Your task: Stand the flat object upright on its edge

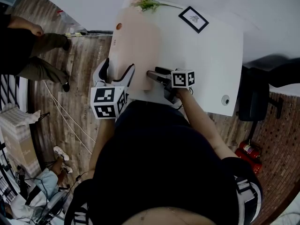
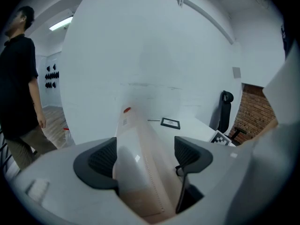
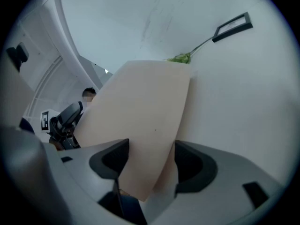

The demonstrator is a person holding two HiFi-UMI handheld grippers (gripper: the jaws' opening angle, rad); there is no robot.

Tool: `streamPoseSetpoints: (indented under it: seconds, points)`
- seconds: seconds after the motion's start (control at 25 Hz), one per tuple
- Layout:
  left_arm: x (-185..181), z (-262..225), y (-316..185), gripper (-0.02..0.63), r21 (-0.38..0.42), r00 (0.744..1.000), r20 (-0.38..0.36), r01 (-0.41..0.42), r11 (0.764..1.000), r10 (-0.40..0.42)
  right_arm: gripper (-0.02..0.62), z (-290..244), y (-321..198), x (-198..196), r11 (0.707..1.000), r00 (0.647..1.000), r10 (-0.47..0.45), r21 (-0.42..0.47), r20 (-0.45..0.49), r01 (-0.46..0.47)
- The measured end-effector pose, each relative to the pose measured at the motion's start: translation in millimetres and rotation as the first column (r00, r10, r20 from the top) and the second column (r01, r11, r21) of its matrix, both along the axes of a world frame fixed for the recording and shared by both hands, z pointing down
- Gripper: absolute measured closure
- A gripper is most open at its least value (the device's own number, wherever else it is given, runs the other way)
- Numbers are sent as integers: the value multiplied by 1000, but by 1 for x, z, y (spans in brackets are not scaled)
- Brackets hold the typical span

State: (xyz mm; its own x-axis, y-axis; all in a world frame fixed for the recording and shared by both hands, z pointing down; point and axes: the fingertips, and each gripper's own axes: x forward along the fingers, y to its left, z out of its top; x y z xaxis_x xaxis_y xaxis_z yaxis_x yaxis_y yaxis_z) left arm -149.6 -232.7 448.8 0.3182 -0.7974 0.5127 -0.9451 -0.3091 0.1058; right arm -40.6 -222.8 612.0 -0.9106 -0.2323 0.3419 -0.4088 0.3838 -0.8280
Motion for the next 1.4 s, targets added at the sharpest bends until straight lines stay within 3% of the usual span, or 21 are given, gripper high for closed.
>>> streamPoseSetpoints:
  seconds: [0.4, 0.64, 0.8, 1.0, 1.4]
  points:
    - [8, -1, 1, 235, -45, 999, -40, -7, 999, 5, 318, 1, 1, 7, 1000, 1000, 28, -11, 9, -28]
    - [20, -8, 4, 234, -26, 999, -35, -35, 999, 34, 318, -8, 0, 12, 995, 999, 27, 93, -46, -22]
    - [34, -24, 18, 235, -12, 998, -52, -42, 999, 41, 387, -28, 17, 16, 985, 998, 8, 170, -55, 1]
    - [32, -16, 2, 234, -14, 996, -63, -60, 998, 59, 452, -21, 6, 7, 988, 999, 11, 155, -36, -5]
    - [31, -14, 2, 177, -29, 996, -79, -45, 999, 43, 456, -18, 8, 9, 986, 997, 20, 168, -79, -7]
